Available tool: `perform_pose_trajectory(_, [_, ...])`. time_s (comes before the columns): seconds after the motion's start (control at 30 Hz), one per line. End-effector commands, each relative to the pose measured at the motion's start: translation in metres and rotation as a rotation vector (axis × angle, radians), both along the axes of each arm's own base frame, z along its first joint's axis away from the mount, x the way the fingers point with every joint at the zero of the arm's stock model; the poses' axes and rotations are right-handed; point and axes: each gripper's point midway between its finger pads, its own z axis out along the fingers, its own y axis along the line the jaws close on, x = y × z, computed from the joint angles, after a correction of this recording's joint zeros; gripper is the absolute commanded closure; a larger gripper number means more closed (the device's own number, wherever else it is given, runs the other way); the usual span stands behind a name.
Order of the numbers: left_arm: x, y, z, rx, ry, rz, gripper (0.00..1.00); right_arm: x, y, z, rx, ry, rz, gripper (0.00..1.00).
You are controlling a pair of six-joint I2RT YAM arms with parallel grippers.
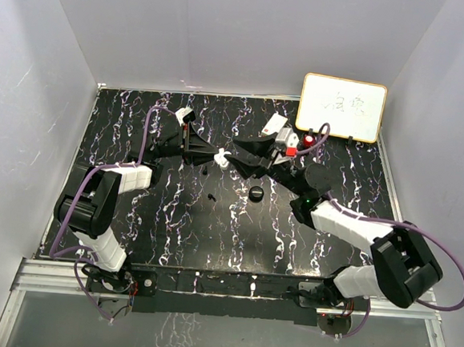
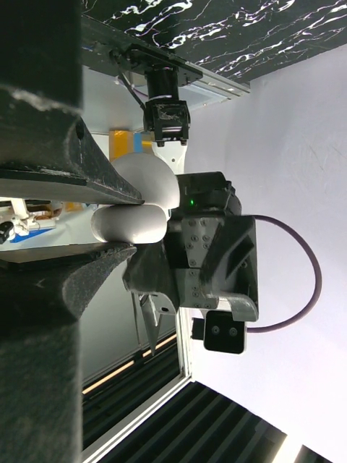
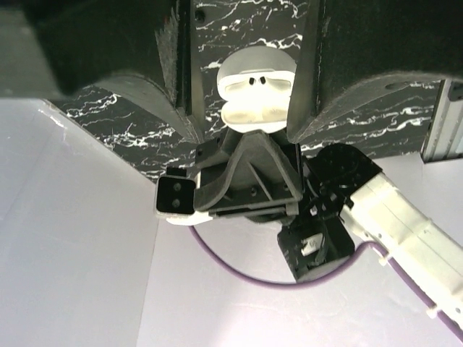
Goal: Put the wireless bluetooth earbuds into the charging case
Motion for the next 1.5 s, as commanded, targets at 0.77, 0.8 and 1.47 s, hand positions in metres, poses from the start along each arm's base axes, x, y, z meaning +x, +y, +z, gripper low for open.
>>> perform_pose_trajectory(0.77, [0.059,0.005,-0.027,0.037,0.029,0.436,1.0,0.02,-0.078,-0.085,-0.132,0.285,-0.559,0.3])
perform_pose_trajectory(0.8, [0.059,0.004,-0.029,0.019,0.048,0.439,1.0,0.02,-0.077,-0.091,-0.119,0.286,-0.558,0.3])
perform_pose_trajectory(1.47, [0.045,-0.02,-0.051,-0.021,0.176,0.452,1.0,0.032,-0.031,-0.096,0.011,0.232,-0.557,0.29])
